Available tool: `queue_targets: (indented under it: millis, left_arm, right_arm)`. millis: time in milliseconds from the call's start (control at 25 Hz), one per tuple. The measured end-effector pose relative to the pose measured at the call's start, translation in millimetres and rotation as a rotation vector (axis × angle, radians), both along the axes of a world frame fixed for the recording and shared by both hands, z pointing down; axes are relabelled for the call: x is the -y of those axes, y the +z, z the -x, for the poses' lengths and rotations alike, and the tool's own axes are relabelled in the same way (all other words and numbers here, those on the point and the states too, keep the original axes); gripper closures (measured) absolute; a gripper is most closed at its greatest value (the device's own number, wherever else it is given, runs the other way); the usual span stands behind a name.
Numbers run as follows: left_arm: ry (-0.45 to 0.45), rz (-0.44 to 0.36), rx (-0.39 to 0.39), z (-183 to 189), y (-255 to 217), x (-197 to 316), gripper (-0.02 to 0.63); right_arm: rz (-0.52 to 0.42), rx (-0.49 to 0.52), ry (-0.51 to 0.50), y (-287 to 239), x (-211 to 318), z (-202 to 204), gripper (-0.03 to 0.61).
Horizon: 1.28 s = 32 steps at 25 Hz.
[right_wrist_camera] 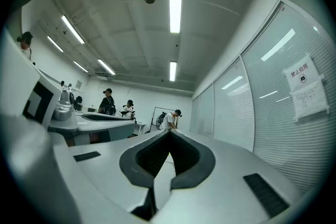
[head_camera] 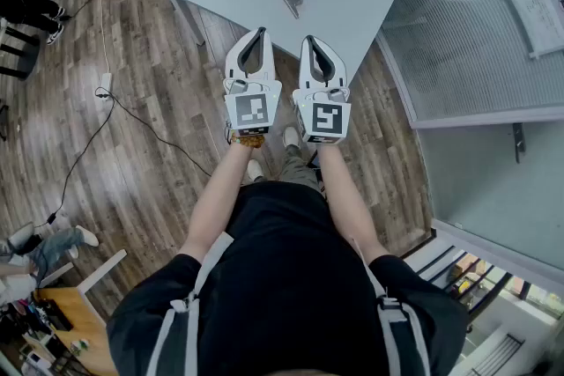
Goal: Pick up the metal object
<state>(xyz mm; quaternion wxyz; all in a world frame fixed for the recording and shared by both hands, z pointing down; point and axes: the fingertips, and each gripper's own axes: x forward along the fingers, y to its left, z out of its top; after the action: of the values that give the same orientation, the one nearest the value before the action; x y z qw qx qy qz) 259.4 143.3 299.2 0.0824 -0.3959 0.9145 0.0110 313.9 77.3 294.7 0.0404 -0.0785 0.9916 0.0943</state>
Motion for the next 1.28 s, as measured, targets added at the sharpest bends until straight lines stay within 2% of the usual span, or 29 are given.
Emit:
queue_targets:
  millis: [480, 720, 1280]
  left_arm:
    - [0.019, 0.005, 0.001, 6.0, 14.0, -14.2, 0.612]
    - [0.015, 0.024, -0.030, 28.5, 24.7, 6.0, 0.612]
    - [0.007, 0.103, -0.030, 83.5, 48.9, 85.7, 0.612]
  right_arm:
    - [0.036, -0.010, 0.024, 19.1, -9.2, 3.3, 0.580]
    - [0.034, -0.023, 0.011, 20.4, 11.2, 30.6, 0.580]
    - [0.075, -0.042, -0.024, 37.4, 93.6, 94.5, 0.580]
